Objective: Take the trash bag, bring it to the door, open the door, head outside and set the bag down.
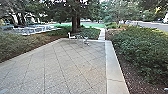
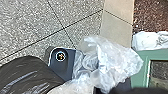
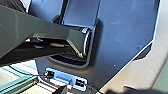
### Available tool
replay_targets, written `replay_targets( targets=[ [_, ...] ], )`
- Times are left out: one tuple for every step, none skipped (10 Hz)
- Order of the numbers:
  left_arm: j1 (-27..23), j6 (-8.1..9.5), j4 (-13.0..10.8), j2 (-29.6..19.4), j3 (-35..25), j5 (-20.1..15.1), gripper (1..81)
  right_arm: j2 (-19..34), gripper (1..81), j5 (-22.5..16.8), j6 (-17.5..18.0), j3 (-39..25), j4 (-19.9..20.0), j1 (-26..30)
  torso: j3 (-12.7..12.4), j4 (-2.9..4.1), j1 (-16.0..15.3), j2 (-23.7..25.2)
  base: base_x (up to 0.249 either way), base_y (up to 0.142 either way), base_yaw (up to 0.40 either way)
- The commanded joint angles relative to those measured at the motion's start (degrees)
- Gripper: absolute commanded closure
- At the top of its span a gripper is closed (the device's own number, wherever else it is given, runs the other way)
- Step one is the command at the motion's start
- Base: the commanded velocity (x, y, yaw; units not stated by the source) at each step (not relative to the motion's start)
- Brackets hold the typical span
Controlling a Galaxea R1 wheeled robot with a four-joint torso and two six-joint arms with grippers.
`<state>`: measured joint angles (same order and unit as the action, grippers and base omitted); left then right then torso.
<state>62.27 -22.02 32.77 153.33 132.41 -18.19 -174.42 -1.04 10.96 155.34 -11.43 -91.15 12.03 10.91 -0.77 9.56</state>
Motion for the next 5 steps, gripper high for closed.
replay_targets(
  targets=[
    [-17.03,0.22,8.53,-4.87,1.87,-13.08,81.1,-0.34,1.0,-3.09,-0.06,-0.49,-0.17,1.54,1.46,0.0,0.0,0.0,0.0,0.0,0.0],
    [-19.58,0.22,9.33,-4.53,4.15,-15.71,81.1,-0.42,1.0,-3.09,-0.06,-0.49,-0.17,1.54,2.16,0.0,0.0,0.0,0.0,0.0,0.0],
    [-22.3,0.22,9.68,-3.74,6.78,-18.0,81.1,-0.51,1.0,-3.09,-0.06,-0.58,-0.25,1.54,5.3,0.0,0.0,0.0,0.0,0.0,0.0],
    [-25.2,0.22,10.29,-3.03,9.78,-20.47,81.1,-0.51,1.0,-3.01,-0.06,-0.58,-0.17,1.54,7.39,0.0,0.0,0.0,0.0,0.0,0.0],
    [-27.85,0.22,11.0,-2.59,12.43,-22.94,81.1,-0.51,1.0,-3.09,-0.06,-0.58,-0.17,1.54,9.01,0.0,0.0,0.0,0.0,0.0,0.0]
  ],
)
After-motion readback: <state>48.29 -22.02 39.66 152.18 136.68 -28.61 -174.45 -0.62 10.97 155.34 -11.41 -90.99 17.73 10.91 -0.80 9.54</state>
